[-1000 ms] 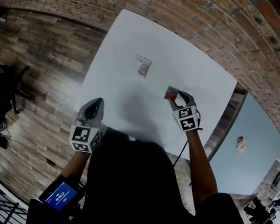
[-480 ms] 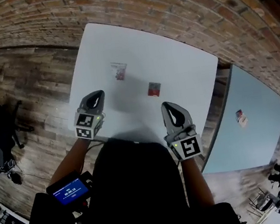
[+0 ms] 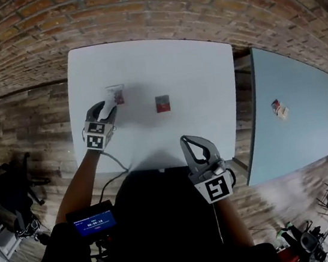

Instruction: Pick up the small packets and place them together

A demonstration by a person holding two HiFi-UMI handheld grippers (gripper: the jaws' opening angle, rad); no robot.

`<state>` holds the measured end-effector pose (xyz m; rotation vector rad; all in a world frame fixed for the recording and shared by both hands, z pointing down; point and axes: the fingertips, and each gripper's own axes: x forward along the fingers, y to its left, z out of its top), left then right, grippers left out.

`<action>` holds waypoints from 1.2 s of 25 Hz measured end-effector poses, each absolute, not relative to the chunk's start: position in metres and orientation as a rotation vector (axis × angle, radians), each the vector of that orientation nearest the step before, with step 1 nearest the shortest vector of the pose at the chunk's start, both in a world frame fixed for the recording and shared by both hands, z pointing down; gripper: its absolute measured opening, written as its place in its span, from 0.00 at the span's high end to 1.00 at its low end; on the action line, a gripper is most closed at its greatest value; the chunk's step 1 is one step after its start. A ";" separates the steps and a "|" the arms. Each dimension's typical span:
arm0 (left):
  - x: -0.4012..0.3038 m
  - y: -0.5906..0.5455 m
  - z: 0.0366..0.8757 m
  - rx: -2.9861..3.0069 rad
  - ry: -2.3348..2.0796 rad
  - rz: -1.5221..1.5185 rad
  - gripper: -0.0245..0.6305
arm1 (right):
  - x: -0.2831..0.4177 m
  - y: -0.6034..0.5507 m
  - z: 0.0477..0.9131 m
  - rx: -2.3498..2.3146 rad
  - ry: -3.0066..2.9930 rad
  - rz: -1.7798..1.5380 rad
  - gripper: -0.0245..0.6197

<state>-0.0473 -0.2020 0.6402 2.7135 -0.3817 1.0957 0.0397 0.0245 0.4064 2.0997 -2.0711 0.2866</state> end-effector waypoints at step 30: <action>-0.008 -0.151 0.711 2.729 -0.083 1.412 0.66 | 0.052 0.039 0.400 2.193 -2.086 0.378 0.96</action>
